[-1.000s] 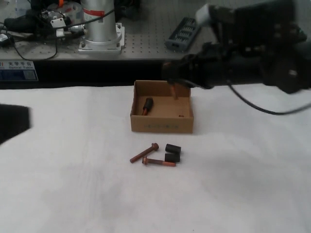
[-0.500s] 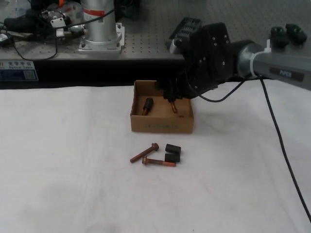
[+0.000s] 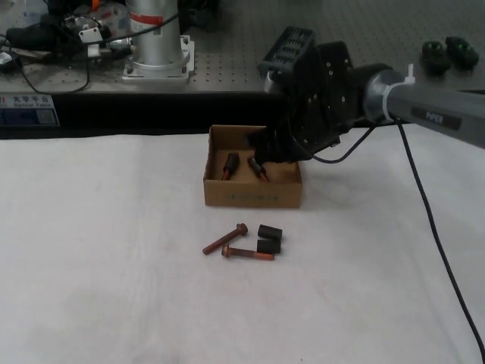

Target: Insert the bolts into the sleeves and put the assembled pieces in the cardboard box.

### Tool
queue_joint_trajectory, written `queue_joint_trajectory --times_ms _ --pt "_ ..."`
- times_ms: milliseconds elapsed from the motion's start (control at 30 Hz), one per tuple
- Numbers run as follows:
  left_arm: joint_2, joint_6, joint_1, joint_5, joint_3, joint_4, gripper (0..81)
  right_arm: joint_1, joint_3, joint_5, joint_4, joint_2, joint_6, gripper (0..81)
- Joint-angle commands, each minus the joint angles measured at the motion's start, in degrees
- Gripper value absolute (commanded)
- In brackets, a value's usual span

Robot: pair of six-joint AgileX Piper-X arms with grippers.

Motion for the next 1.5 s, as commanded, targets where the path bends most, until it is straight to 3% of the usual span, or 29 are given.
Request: queue_joint_trajectory --times_ms 0,133,367,533,1067,1467 --pt "-0.3 0.4 0.1 -0.8 -0.3 -0.1 28.3 0.1 -0.8 -1.7 0.2 -1.7 -0.5 31.1" --pt "-0.3 0.4 0.1 -0.8 -0.3 -0.1 28.3 0.1 -1.0 -2.8 3.3 -4.6 -1.0 31.1" --pt "-0.3 0.6 0.1 -0.8 -0.3 0.1 28.3 0.5 0.2 -2.4 18.3 -13.4 -11.2 31.1" --pt "-0.3 6.1 0.1 -0.6 -0.3 0.2 28.3 0.8 6.4 -2.4 25.4 -21.3 -15.0 31.1" --pt "0.0 7.9 0.1 3.1 4.6 0.2 28.3 0.8 45.6 -2.4 18.8 -58.1 -17.2 31.1" --pt "0.0 7.9 0.1 2.9 4.5 0.2 28.3 0.8 56.1 0.0 17.2 -72.0 -22.3 31.1"
